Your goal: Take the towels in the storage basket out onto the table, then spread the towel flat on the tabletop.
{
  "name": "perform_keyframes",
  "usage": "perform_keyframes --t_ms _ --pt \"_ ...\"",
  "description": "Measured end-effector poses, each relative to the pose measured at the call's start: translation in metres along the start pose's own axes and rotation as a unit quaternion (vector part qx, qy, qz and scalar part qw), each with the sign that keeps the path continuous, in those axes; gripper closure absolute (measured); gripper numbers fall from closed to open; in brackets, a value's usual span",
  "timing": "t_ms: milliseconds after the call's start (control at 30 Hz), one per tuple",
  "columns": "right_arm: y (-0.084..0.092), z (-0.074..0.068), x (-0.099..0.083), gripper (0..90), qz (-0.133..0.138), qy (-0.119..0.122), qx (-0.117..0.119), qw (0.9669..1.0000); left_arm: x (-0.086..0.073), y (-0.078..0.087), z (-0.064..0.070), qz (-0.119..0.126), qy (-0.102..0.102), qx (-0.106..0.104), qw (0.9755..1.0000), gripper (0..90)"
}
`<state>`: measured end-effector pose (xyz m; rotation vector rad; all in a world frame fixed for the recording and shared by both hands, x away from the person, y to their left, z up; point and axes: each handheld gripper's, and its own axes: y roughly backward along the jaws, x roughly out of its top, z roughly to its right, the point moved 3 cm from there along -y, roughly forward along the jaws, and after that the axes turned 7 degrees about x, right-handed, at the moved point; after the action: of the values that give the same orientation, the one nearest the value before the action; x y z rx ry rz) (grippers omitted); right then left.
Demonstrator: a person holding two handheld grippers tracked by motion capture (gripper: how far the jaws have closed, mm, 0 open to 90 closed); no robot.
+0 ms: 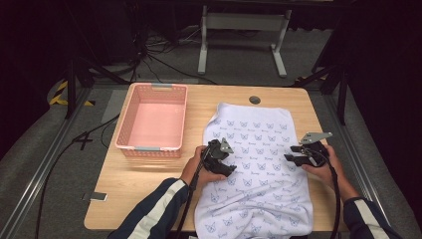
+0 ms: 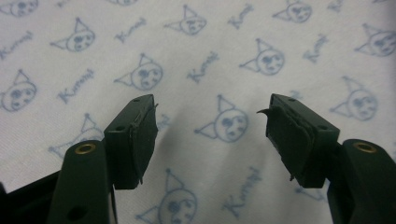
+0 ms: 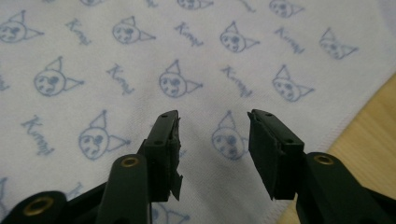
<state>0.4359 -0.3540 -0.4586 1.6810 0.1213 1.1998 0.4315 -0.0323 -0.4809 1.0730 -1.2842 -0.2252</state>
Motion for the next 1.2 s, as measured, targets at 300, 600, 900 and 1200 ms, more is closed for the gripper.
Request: perform_keyframes --t_ms 300,600,900,1200 --pt "0.002 -0.009 -0.02 55.5 -0.018 -0.007 0.047 0.9987 -0.011 0.012 0.017 -0.008 0.005 -0.084 0.9964 36.0" --pt "0.034 -0.015 -0.03 56.4 -0.056 0.001 0.038 0.9977 0.015 0.009 -0.002 0.024 0.028 -0.03 0.9989 26.3" --pt "0.013 0.064 0.016 47.6 0.049 -0.073 -0.073 0.9934 0.055 -0.026 -0.064 0.042 0.114 0.059 0.9908 23.2" --pt "-0.023 0.108 0.024 41.8 0.03 -0.142 -0.119 0.9823 0.052 -0.057 -0.107 0.002 0.185 0.142 0.9725 26.6"
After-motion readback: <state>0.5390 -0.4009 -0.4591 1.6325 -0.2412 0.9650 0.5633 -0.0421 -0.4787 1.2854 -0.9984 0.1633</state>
